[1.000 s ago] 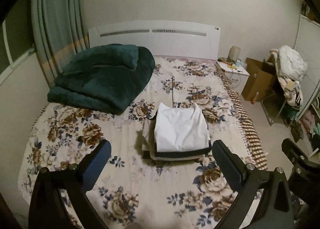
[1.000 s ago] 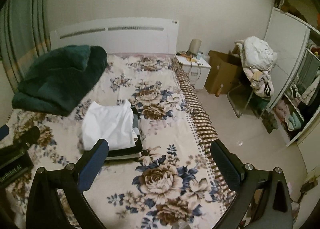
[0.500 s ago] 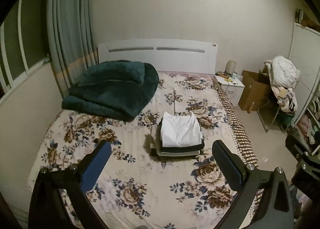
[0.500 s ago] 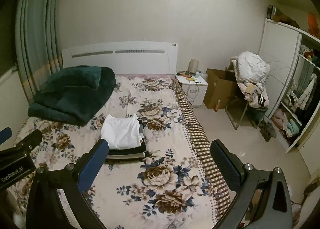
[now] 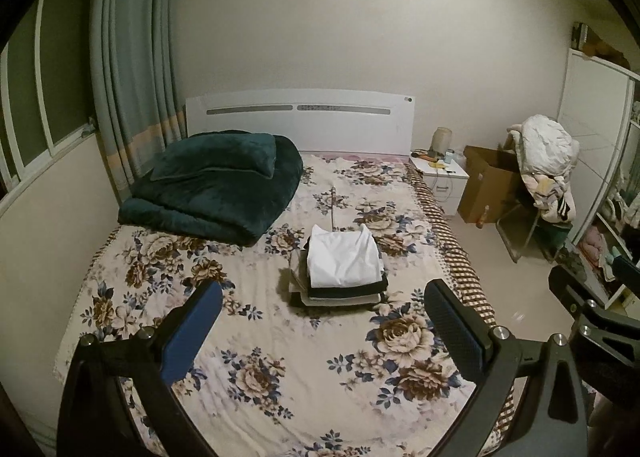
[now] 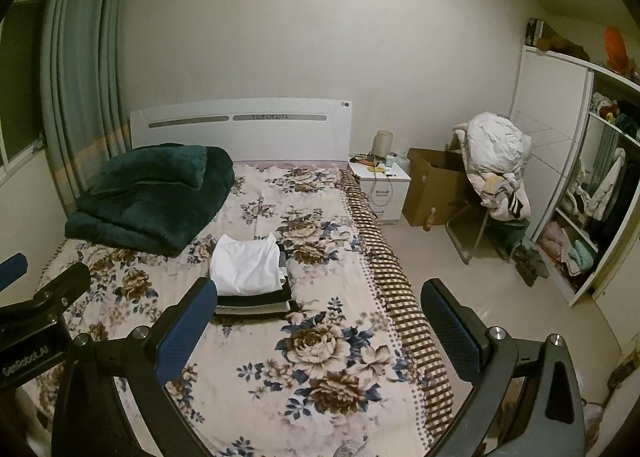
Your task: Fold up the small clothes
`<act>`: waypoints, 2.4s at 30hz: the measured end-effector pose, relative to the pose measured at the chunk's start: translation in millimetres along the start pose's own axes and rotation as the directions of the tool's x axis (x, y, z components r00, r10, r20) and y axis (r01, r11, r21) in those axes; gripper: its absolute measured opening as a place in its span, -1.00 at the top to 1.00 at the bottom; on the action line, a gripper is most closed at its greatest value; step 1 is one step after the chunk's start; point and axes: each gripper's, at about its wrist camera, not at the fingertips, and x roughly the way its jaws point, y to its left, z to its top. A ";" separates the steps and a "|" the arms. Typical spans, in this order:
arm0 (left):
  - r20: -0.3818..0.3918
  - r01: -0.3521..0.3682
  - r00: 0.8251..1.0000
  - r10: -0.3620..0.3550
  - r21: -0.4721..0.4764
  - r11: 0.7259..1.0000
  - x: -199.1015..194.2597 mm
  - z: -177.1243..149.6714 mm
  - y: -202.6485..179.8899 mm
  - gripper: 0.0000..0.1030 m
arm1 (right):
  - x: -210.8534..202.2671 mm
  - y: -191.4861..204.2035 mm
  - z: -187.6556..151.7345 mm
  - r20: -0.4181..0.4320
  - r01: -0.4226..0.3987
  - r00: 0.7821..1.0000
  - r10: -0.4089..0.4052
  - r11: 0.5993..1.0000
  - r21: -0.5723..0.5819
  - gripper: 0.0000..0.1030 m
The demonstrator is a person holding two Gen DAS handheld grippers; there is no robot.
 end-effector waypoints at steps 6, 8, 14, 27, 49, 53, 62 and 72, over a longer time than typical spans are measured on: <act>0.008 -0.007 1.000 0.007 0.010 1.000 -7.8 -3.8 -2.0 -1.00 | -8.7 0.9 -3.1 -0.003 0.000 1.000 0.000 1.000 0.003 -1.00; 0.010 -0.015 1.000 0.014 0.008 1.000 -9.7 -4.6 -2.0 -1.00 | -8.5 0.8 -3.0 -0.001 0.001 1.000 -0.001 1.000 0.001 -1.00; 0.016 -0.022 1.000 0.022 -0.003 1.000 -13.9 -5.5 2.2 -1.00 | -15.7 3.1 0.3 0.003 -0.004 1.000 0.004 1.000 -0.002 -1.00; 0.015 -0.023 1.000 0.023 -0.001 1.000 -15.2 -5.6 3.7 -1.00 | -21.4 4.4 -0.6 0.002 -0.004 1.000 0.004 1.000 0.001 -1.00; 0.018 -0.027 0.999 0.027 0.000 1.000 -27.0 1.2 -1.3 -1.00 | -36.5 19.1 17.0 0.003 -0.026 1.000 0.026 1.000 -0.002 -1.00; 0.012 -0.024 1.000 0.024 -0.002 1.000 -28.8 1.7 -2.5 -1.00 | -35.9 18.4 14.7 0.002 -0.023 1.000 0.023 1.000 0.000 -1.00; 0.010 -0.019 1.000 0.020 -0.004 1.000 -31.7 1.5 -7.8 -1.00 | -37.7 18.7 17.7 -0.001 -0.028 1.000 0.028 1.000 0.004 -1.00; 0.010 -0.017 1.000 0.017 -0.005 1.000 -31.8 2.0 -9.2 -1.00 | -35.7 15.4 16.9 0.003 -0.030 1.000 0.030 1.000 0.005 -1.00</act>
